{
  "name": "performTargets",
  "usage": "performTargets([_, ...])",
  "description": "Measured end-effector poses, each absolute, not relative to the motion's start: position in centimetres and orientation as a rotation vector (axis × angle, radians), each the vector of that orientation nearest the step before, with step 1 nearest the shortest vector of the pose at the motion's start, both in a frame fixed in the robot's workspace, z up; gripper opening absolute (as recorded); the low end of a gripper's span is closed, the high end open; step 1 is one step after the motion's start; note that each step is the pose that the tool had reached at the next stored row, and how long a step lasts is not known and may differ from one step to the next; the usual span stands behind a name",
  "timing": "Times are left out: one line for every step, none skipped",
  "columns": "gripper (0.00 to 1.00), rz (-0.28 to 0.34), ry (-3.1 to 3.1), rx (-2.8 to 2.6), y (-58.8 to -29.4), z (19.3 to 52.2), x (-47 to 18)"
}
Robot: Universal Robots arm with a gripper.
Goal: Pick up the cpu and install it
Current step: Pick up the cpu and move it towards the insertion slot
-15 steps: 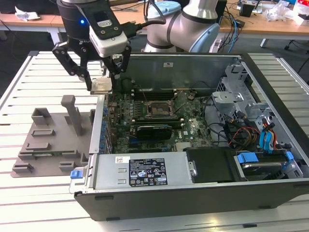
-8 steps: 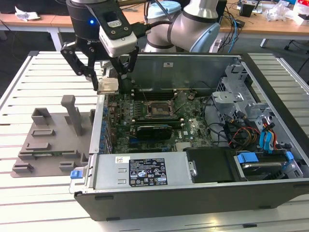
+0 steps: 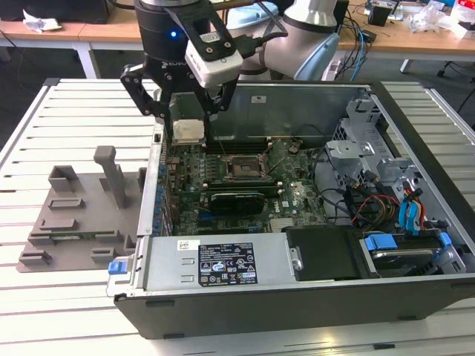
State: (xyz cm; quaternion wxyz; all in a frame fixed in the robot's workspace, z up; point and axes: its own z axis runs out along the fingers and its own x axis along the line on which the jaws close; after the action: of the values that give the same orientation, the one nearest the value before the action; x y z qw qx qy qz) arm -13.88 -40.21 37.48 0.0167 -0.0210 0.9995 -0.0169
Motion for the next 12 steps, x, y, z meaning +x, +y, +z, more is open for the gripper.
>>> performTargets([0.55, -0.053, 3.107, -0.065, -40.2, 37.4, -13.7])
performTargets([0.55, -0.053, 3.107, -0.065, -40.2, 37.4, -13.4])
performTargets([0.55, -0.053, 3.108, -0.065, -40.1, 37.3, -13.0])
performTargets([0.55, -0.053, 3.108, -0.066, -40.0, 37.2, -12.7])
performTargets([0.55, -0.053, 3.108, -0.065, -39.9, 37.1, -12.4])
performTargets([0.55, -0.053, 3.109, -0.065, -39.7, 37.0, -12.1])
performTargets([0.55, -0.053, 3.109, -0.065, -39.4, 36.9, -11.6])
performTargets([0.55, -0.053, 3.109, -0.065, -39.0, 36.9, -11.1])
performTargets([0.55, -0.053, 3.109, -0.065, -38.7, 36.8, -10.7])
performTargets([0.55, -0.053, 3.109, -0.065, -38.5, 36.8, -10.5])
performTargets([0.55, -0.053, 3.109, -0.065, -38.3, 36.7, -10.3])
performTargets([0.55, -0.053, 3.109, -0.066, -38.1, 36.7, -9.9])
